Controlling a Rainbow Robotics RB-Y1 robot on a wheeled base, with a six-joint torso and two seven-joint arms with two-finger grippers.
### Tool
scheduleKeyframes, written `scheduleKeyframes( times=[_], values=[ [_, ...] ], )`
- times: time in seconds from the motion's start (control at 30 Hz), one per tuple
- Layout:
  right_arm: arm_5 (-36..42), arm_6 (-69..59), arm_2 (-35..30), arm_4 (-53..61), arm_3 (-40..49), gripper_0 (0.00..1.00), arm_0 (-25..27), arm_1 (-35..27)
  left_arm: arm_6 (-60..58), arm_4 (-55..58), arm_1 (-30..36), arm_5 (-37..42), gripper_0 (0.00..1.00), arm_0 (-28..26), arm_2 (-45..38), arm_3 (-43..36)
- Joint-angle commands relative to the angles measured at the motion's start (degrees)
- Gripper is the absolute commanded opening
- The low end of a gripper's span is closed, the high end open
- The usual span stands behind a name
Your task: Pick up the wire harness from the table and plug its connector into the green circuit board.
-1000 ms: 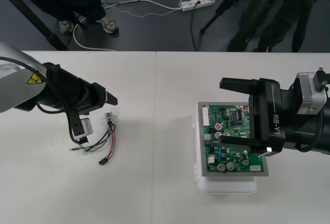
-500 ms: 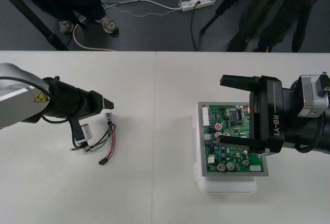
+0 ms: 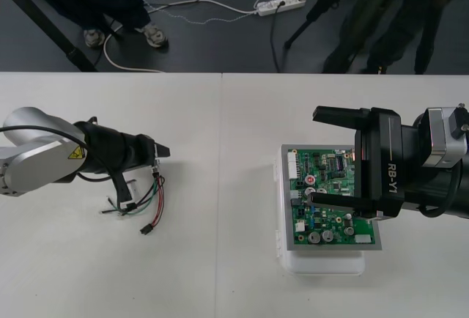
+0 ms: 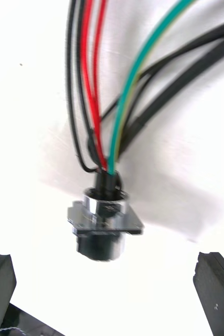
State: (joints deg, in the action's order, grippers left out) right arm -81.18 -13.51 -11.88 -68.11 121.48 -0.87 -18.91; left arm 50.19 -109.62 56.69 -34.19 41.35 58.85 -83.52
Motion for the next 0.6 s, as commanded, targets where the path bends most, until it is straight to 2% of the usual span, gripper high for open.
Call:
scheduleKeyframes(
  times=[0.03,0.6],
  values=[
    [0.05,2.09,0.02,-0.18,1.74,1.00,0.69,-0.33,6.06,-1.29,-2.02,2.99,1.00,2.42,0.57,0.20],
    [0.05,2.09,0.63,-0.18,1.83,1.00,0.78,0.37,8.70,-3.93,-4.57,3.87,1.00,2.51,2.06,2.48]
  ],
)
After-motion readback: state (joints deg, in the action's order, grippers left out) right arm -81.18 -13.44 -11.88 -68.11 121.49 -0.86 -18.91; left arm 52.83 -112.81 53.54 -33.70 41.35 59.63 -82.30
